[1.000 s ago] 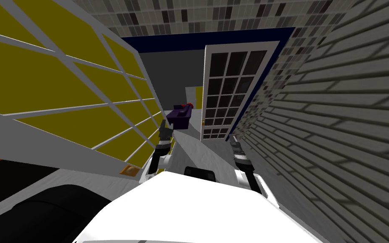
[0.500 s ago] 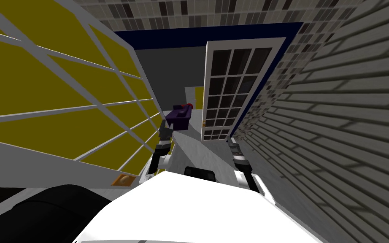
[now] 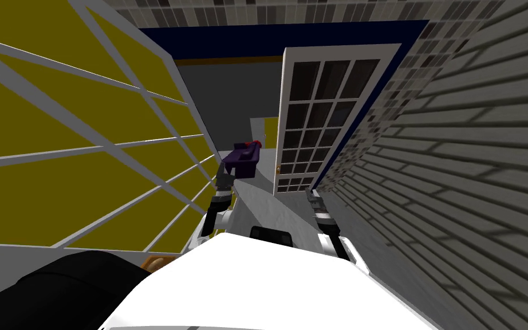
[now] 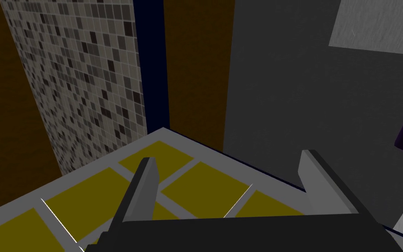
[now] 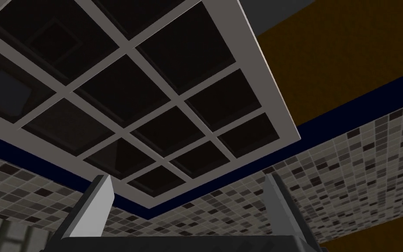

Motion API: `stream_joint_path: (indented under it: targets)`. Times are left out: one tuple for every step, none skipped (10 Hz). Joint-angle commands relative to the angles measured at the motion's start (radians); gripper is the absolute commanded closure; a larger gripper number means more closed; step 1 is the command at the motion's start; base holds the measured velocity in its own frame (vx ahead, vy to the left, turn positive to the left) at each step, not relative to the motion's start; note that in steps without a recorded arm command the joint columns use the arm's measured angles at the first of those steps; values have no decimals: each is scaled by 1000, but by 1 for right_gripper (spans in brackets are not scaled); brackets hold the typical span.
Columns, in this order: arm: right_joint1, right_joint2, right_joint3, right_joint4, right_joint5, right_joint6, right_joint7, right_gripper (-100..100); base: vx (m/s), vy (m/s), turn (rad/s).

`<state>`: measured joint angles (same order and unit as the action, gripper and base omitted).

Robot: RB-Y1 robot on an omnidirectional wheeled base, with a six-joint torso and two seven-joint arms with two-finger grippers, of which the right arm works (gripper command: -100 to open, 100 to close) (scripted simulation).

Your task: Pull the door open

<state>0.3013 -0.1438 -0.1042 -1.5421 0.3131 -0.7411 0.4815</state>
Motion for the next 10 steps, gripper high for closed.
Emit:
stream_joint_path:
  targets:
    - [-7,-1,0,35,10,-14,30,-100,95,73,-29]
    - [-12,-3,-2,56,16,-22,45,-100,86,70,-22]
    - [-18,-6,-3,77,21,-30,61,-100,90,67,-20]
    - [-23,-8,-4,98,27,-38,77,-100,86,59,-21]
    - [-28,-10,-5,119,32,-45,93,-100,87,62,-25]
    - [-33,-12,-6,139,37,-53,108,-100,93,61,-24]
    - [-38,-14,-7,160,43,-60,124,-100,88,63,-18]
    - [-44,-17,-8,180,48,-68,139,-100,102,59,-22]
    - [-49,-19,-9,201,53,-75,154,-100,95,41,-21]
    - [-54,-21,-10,221,59,-83,170,-100,84,48,-21]
